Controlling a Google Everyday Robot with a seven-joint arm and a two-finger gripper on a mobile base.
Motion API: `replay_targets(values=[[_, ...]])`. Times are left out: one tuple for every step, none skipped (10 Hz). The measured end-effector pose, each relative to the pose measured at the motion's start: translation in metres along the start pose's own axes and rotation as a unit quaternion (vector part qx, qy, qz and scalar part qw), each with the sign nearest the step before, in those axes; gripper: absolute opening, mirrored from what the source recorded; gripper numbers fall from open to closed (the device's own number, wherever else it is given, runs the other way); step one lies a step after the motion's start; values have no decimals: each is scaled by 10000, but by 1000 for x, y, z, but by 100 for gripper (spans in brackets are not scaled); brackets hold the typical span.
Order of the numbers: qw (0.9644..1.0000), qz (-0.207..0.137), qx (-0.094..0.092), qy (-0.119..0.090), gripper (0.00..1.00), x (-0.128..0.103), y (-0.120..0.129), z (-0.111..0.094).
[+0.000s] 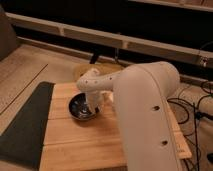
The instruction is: Drag the ceramic bowl in a circle
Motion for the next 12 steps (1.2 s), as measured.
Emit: replay_targets(values=[[10000, -14, 7, 4, 20, 0, 1, 0], [10000, -12, 6, 7, 20, 0, 1, 0], [10000, -6, 7, 9, 20, 1, 0, 0], [10000, -7, 8, 9, 20, 1, 0, 0], [10000, -22, 16, 15, 20, 1, 1, 0], [10000, -57, 65, 39, 20, 4, 1, -1], [9995, -77, 268, 134, 20, 12, -6, 0], [9983, -16, 534, 216, 20, 18, -20, 1], [9959, 78, 849, 300, 20, 23, -37, 2], [9926, 171, 1148, 352, 20, 22, -51, 2], [9896, 216, 1372, 375, 20, 19, -58, 2], [9849, 268, 1663, 386, 20, 11, -66, 4]])
